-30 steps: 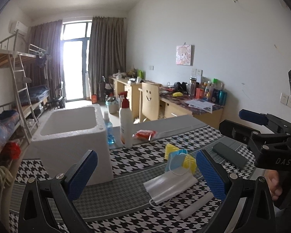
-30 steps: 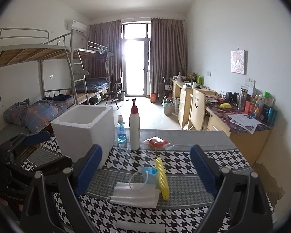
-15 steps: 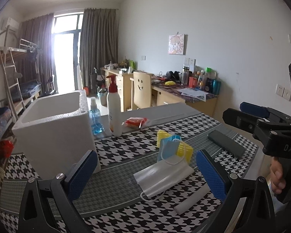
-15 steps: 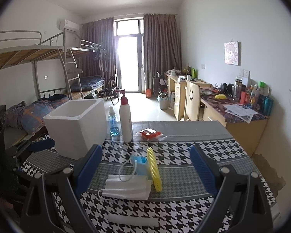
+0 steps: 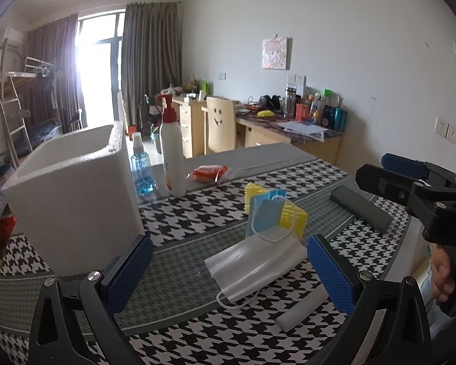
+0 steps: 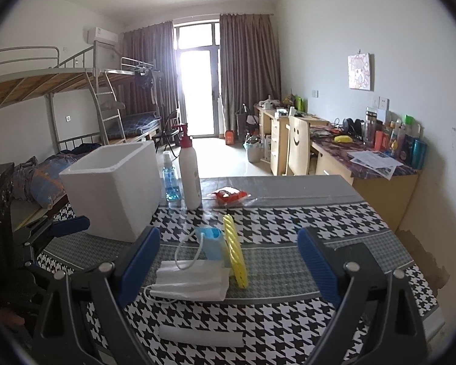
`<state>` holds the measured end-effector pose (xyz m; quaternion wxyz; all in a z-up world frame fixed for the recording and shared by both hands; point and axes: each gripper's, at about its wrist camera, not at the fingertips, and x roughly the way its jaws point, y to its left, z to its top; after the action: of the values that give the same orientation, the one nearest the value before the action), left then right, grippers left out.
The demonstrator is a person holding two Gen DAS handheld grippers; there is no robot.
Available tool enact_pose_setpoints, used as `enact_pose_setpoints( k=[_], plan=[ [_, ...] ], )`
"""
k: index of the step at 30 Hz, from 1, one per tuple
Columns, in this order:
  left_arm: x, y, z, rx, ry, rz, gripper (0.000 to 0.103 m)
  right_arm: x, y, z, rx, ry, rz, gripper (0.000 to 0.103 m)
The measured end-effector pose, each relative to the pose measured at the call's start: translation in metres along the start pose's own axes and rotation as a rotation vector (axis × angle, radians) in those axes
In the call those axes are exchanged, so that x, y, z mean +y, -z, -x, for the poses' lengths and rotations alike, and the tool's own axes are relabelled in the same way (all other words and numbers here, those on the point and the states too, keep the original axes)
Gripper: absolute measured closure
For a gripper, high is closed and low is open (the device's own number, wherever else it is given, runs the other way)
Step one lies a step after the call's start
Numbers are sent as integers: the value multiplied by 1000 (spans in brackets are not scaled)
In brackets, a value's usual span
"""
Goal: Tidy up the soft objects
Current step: 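Reach the left gripper toward the white face mask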
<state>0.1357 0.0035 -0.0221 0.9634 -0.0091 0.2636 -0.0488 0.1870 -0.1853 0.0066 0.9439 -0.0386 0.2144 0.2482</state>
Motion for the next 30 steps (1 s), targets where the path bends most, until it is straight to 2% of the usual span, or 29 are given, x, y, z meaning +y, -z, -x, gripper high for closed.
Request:
enact_pose_setpoints(
  k=[14,21,28,30],
  plan=[
    [-8,12,-36,88,25,-33,1,-14,14,-23,67,11,-18,9],
    [-13,17,-57,148,44,-63,14,-22,19,-32,89,6,-35,9],
    [-16,20,-79,206,60,-54,16,-26,23,-40,104,-5,-42,9],
    [-17,21,-85,226,75,-49,23,-27,24,-43,111,-8,-46,9]
  ],
)
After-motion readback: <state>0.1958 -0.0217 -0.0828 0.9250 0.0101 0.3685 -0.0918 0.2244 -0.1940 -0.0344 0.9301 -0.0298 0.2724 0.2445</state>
